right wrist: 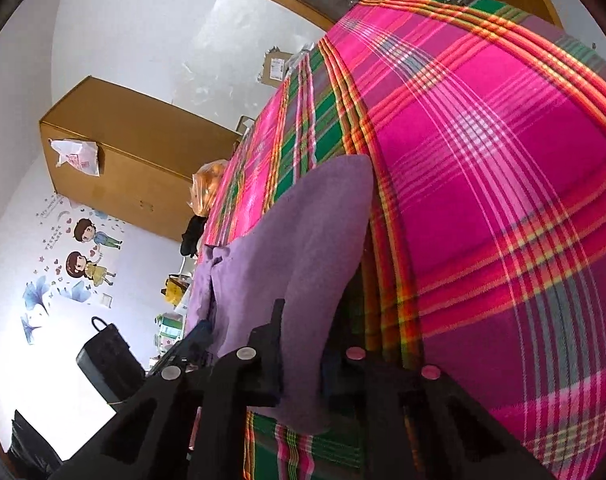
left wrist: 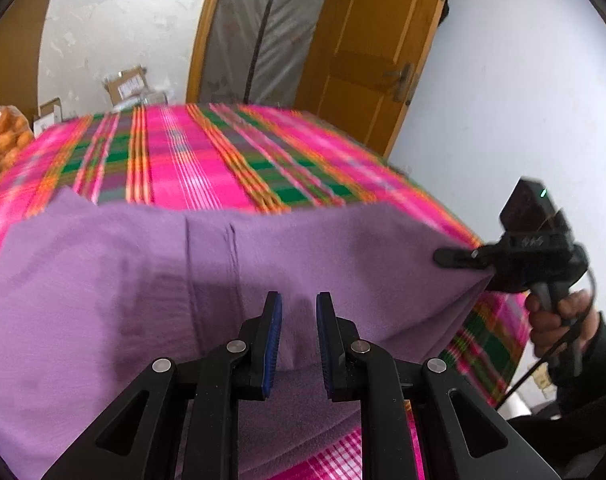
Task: Fold clothes
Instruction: 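Grasp the lilac sweater end with the right gripper and lift it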
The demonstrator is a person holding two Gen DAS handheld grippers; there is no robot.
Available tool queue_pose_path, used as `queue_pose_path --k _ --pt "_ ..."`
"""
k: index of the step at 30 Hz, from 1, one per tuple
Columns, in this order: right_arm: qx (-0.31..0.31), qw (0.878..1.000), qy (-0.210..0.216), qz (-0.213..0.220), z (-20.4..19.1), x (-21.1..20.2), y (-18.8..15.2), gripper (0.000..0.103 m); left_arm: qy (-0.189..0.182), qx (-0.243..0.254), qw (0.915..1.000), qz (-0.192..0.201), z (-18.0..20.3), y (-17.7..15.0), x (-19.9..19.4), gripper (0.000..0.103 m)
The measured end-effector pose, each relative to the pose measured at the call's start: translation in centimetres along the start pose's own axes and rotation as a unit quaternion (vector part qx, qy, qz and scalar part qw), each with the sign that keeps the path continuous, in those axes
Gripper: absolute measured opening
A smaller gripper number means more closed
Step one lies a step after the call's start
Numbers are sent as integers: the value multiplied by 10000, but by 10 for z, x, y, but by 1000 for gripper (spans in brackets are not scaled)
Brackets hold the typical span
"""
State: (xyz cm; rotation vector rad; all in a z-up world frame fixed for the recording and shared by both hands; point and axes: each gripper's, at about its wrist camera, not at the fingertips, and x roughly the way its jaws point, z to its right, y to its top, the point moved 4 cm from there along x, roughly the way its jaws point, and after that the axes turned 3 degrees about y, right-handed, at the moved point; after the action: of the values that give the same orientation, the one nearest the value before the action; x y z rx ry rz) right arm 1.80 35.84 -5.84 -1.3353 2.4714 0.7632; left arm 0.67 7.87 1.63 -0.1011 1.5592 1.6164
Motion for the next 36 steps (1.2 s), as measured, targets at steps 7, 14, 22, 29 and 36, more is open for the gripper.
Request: queue_pose_path --k 7,14,22,29,36 --pt "-242 9996 97 129 -16 -3 11 12 697 -361 9969 115 -45 3 -15 18" --pt "-621 9978 105 218 -51 -5 18 12 841 -510 9952 4 -57 -12 -4 18" --pt "-1165 9926 171 302 -104 -6 20 12 728 -566 9957 97 -58 -13 -10 18" --pt "-1695 9847 299 266 -158 1 21 13 736 -678 9948 197 -67 -21 -24 18" --pt "-2200 9745 419 107 -211 21 19 13 779 -831 9929 355 -84 -25 -41 18"
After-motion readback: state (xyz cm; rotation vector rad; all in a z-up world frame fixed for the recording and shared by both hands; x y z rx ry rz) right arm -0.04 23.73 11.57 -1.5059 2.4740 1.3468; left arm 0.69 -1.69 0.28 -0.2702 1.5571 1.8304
